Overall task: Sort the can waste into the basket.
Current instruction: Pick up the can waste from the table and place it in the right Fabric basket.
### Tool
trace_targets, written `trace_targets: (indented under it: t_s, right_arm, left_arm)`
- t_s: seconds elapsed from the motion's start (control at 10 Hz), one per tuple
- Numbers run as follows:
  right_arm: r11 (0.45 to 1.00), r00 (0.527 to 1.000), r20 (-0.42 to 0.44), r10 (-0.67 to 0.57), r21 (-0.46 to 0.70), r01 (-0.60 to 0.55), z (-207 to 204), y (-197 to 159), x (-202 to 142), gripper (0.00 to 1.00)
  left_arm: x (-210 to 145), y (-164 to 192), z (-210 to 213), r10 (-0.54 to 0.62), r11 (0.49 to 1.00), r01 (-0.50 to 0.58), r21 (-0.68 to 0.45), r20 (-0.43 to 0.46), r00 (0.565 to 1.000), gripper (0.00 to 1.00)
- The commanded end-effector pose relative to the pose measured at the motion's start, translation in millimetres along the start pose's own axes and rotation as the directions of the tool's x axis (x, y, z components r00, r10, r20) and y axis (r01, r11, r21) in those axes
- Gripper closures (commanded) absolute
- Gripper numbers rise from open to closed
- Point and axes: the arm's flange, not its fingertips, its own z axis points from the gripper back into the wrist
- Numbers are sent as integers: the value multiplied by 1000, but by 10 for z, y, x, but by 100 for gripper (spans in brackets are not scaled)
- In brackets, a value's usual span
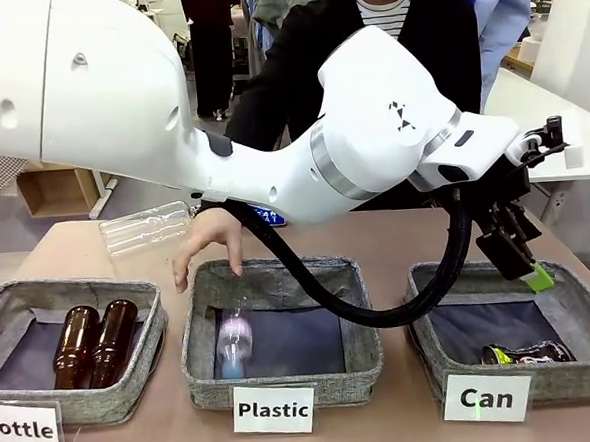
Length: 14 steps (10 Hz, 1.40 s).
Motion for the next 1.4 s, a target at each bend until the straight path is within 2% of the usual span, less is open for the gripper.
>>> trace_targets:
  t_s: [0.0,0.2,0.3,0.5,0.6,0.7,0.8,0.9,1.0,1.1,1.2,1.3]
  right_arm:
    - [1000,1000,-10,11,-19,-11,-73,2,17,0]
    - [1000,999,-30,20,-11,-21,-217,59,90,0]
    - [999,999,-42,30,-23,-31,-380,116,174,0]
    - [997,990,-117,74,15,-73,-743,165,392,0]
    - [996,988,-131,80,45,-75,-998,175,526,0]
    - [992,982,-149,114,78,-103,-1318,221,680,0]
    - [982,979,-142,147,136,-128,-1609,287,827,0]
    - [981,975,-153,162,136,-142,-1914,335,973,0]
    - [977,967,-176,182,142,-158,-2213,391,1092,0]
    - [976,961,-201,188,148,-160,-2523,418,1222,0]
    - [971,961,-202,189,185,-152,-2767,452,1325,0]
    - [960,965,-199,170,254,-117,-2975,491,1368,0]
  left_arm:
    - [16,-66,63,18,1000,-18,-2,-9,1000,0]
    - [-47,-116,256,42,999,-42,-22,0,999,0]
    - [-118,-157,504,81,997,-81,-5,13,997,0]
    - [-245,-350,1149,159,987,-158,-12,74,985,0]
    - [-355,-490,1560,224,974,-227,17,108,969,0]
    - [-560,-678,2025,326,944,-328,-6,151,933,0]
    - [-793,-860,2422,446,893,-448,-34,201,872,0]
    - [-1064,-1060,2749,540,838,-542,-71,262,800,0]
    - [-1360,-1293,3046,623,771,-629,-98,324,712,0]
    - [-1797,-1559,3341,727,663,-731,-161,372,578,0]
    - [-2218,-1797,3563,825,536,-803,-260,364,432,0]
    - [-2637,-2087,3727,845,471,-825,-312,429,320,0]
